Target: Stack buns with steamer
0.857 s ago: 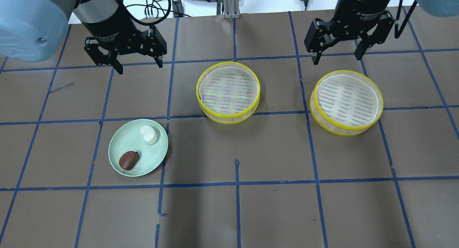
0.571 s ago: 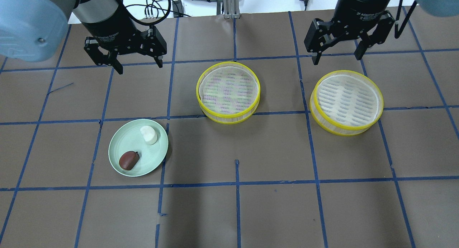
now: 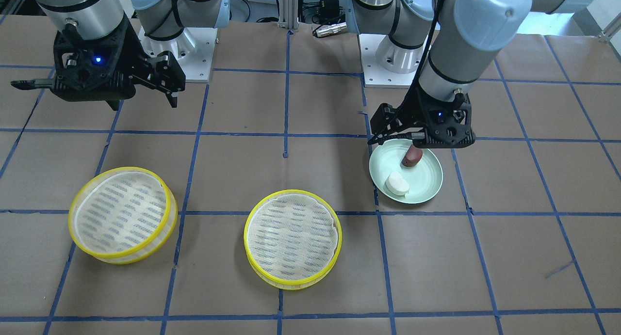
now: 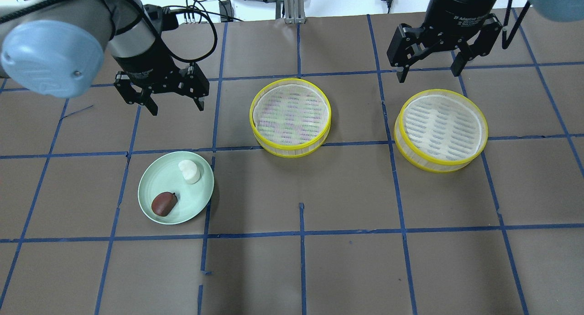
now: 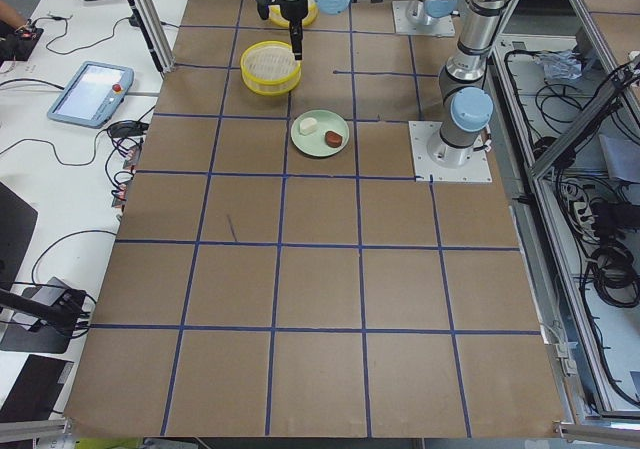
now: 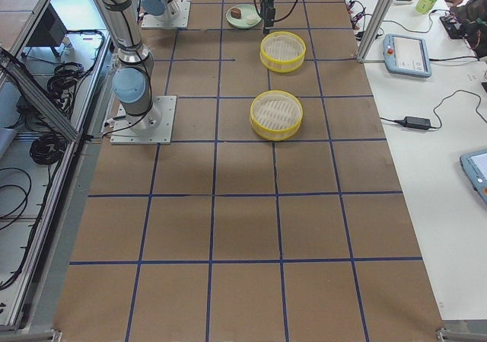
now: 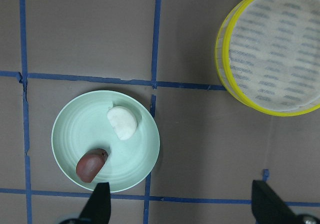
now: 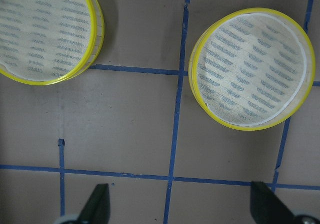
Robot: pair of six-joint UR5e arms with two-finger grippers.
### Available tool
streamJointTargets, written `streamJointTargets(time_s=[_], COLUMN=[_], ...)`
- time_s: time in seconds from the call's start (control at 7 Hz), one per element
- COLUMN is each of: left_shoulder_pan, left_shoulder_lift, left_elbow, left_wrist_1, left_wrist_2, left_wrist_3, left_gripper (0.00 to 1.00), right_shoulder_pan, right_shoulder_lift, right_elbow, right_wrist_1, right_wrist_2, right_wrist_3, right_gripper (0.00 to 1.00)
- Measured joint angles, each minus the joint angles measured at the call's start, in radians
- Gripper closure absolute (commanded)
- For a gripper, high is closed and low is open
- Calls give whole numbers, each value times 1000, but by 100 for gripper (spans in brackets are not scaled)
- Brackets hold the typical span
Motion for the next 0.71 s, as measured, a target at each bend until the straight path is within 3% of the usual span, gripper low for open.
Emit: streamJointTargets(time_s=[0.29,0.57,0.71], left_shoulder_pan=[92,118,115], left_shoulder_lift=[-59,-103,-128], left_elbow=[-161,-303,-340], left_wrist_1=[163,371,433], left_wrist_2=[4,-2,-3], left_wrist_3=[63,75,68], left_gripper=[2,2,7], right_shoulder_pan=[0,0,0], right_shoulder_lift=[0,0,-1], right_elbow=[0,0,0], right_wrist_1=[0,-2,-3], right_wrist_2=[-2,-2,-1], right_wrist_3=[-1,-1,-1], right_gripper=[0,0,0])
